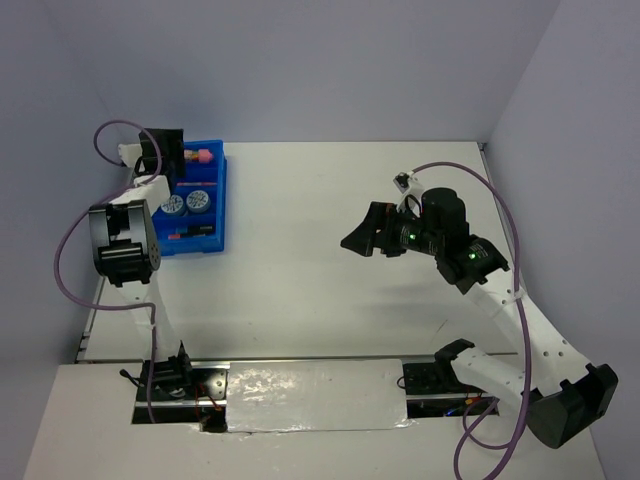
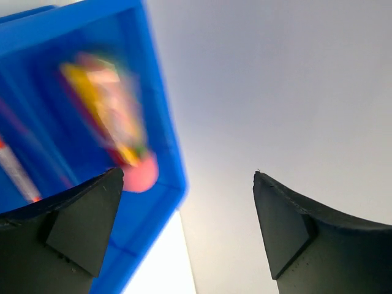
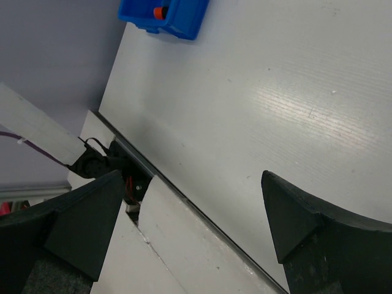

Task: Sort the stationery into containers
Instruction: Place the stationery in the storage box.

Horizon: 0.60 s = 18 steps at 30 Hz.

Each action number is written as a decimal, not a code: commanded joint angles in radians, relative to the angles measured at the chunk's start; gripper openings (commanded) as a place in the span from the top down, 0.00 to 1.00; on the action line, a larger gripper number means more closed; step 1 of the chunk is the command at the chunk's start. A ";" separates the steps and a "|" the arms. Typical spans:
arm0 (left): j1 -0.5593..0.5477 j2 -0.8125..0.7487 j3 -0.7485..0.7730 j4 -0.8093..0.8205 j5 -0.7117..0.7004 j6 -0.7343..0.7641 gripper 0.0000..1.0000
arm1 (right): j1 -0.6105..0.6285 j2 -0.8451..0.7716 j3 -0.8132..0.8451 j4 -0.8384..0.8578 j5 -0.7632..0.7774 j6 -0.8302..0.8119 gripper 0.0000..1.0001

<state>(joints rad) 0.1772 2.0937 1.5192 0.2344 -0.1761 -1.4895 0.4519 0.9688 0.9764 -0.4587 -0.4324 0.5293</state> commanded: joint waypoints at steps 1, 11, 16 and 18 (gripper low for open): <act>0.007 -0.075 0.022 0.036 -0.013 0.029 0.01 | 0.007 -0.024 0.045 0.006 -0.022 -0.015 0.00; 0.024 -0.221 0.074 -0.183 0.026 0.159 0.01 | 0.005 -0.076 0.087 -0.116 0.070 -0.075 0.00; 0.028 -0.311 0.170 -0.543 0.026 0.313 0.01 | 0.004 -0.110 0.165 -0.242 0.153 -0.130 0.00; 0.028 -0.340 0.189 -0.621 0.021 0.376 0.01 | 0.005 -0.114 0.209 -0.293 0.202 -0.146 0.00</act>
<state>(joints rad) 0.2005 1.8351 1.6520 -0.1856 -0.1524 -1.2446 0.4519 0.8841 1.0992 -0.6533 -0.3141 0.4366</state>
